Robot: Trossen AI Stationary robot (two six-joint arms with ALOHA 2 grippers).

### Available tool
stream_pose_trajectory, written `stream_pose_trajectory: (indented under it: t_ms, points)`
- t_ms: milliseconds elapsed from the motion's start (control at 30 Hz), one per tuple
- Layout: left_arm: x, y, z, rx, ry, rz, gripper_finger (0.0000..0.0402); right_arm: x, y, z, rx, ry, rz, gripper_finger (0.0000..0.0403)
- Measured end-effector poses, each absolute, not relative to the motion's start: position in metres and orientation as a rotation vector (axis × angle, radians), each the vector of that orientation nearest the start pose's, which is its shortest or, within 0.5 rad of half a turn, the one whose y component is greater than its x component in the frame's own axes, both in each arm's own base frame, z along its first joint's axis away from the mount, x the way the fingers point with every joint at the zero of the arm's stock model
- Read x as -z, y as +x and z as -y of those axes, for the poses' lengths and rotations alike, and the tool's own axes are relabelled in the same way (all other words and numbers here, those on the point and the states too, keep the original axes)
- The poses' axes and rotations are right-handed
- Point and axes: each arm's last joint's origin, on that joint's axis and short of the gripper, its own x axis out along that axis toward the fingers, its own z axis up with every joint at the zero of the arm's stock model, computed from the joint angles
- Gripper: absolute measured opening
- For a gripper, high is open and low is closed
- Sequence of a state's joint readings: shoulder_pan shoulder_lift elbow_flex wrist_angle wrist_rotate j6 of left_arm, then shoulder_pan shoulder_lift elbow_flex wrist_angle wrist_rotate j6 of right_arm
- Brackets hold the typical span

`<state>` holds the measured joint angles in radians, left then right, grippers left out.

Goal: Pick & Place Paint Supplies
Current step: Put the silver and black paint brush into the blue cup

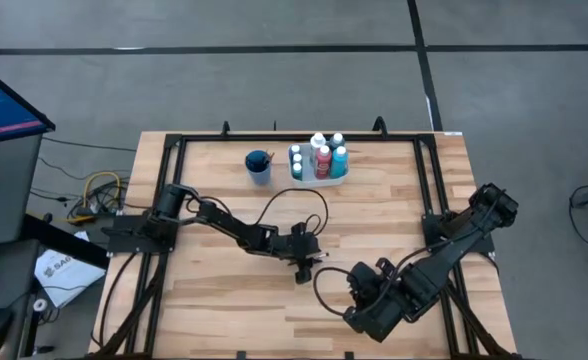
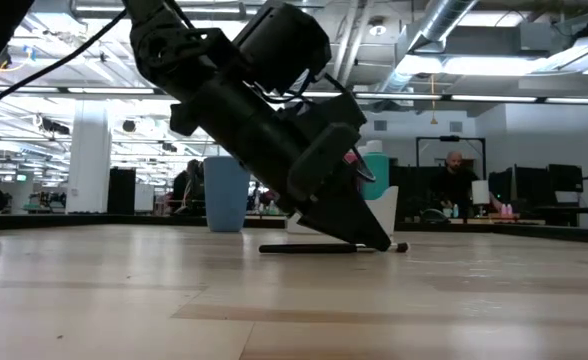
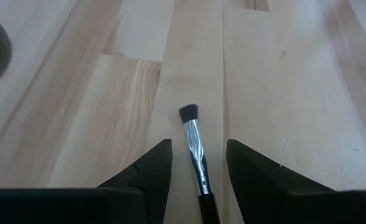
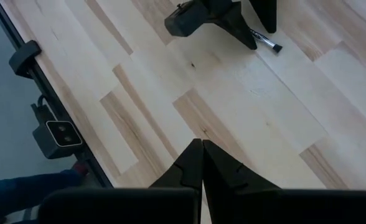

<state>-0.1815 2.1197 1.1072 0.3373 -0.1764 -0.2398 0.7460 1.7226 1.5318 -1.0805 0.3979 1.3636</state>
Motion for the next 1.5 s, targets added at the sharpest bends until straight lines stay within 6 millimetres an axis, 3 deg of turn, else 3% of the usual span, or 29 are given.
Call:
stream_pose_trajectory:
  t_ms: [167,367,500,700,800,967,1233,1367,1500]
  points:
    - [-0.092,0.409,0.063,-0.058,-0.120,-0.667,0.0125,-0.287,0.257,-0.222,0.440,0.533,-1.013,0.0000]
    - [-0.084,0.409,0.058,-0.019,-0.151,-0.710,0.0019,-0.287,0.257,-0.222,0.441,0.531,-1.014,0.0000]
    - [-0.082,0.408,0.057,-0.011,-0.205,-0.729,0.0009,-0.287,0.257,-0.222,0.441,0.531,-1.014,0.0000]
    - [-0.109,0.397,0.056,0.013,-0.228,-0.714,0.0004,-0.287,0.257,-0.222,0.456,0.531,-0.993,0.0000]
    - [-0.140,0.387,0.048,-0.013,-0.231,-0.594,0.0003,-0.287,0.257,-0.222,0.460,0.534,-0.988,0.0000]
    - [-0.169,0.352,0.017,-0.122,-0.255,-0.409,0.0003,-0.287,0.258,-0.221,0.476,0.525,-0.960,0.0000]
    - [-0.217,0.276,-0.044,-0.319,-0.243,0.031,0.0003,-0.287,0.260,-0.217,0.499,0.513,-0.942,0.0000]
    - [-0.226,0.249,-0.072,-0.442,-0.184,0.110,0.0003,-0.287,0.262,-0.212,0.516,0.513,-0.943,0.0000]
    - [-0.230,0.239,-0.096,-0.492,-0.140,0.164,0.0003,-0.287,0.265,-0.208,0.526,0.510,-0.943,0.0000]
